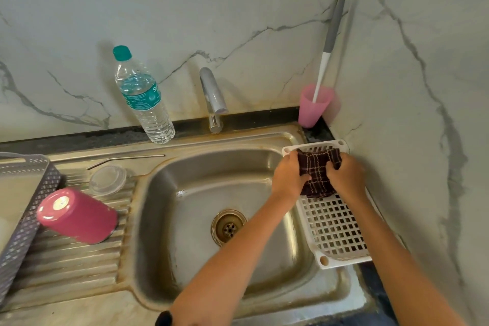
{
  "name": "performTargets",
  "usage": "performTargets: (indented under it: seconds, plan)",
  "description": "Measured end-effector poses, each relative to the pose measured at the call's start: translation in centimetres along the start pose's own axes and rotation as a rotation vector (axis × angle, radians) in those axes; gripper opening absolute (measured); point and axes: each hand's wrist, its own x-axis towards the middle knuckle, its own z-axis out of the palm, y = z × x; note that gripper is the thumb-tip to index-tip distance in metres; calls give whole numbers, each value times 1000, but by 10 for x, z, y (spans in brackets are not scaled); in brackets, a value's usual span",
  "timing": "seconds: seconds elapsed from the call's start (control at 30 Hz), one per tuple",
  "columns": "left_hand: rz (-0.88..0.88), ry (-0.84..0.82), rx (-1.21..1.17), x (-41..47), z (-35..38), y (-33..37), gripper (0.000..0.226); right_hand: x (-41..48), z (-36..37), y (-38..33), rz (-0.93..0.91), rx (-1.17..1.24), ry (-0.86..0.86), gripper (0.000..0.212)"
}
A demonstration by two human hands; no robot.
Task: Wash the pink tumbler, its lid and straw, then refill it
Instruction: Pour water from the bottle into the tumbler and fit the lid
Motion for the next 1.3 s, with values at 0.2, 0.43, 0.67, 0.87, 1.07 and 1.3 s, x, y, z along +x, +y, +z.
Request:
performTargets:
  seconds: [0.2,0.43,0.67,0.87,1.07,1.3]
  plan:
    - [170,80,536,8,8,8,59,-8,7,7,-150,-261,190,43]
    - [244,51,446,0,-2,-8,47,-7,6,5,-182,-473,168,21]
    - [39,337,169,-31,-68,-61,31,-28,9,-45,-310,-339,247,22]
    - [-187,586,44,-39,-153,-118,17,-91,72,-143,-687,-52,-53,11]
    - [-265,895,-51,-11,-241,-134,45,-83,104,-266,-835,148,-179,15]
    - [-200,766,-184,40,-293,-146,110,-30,100,-375,-802,451,-83,32]
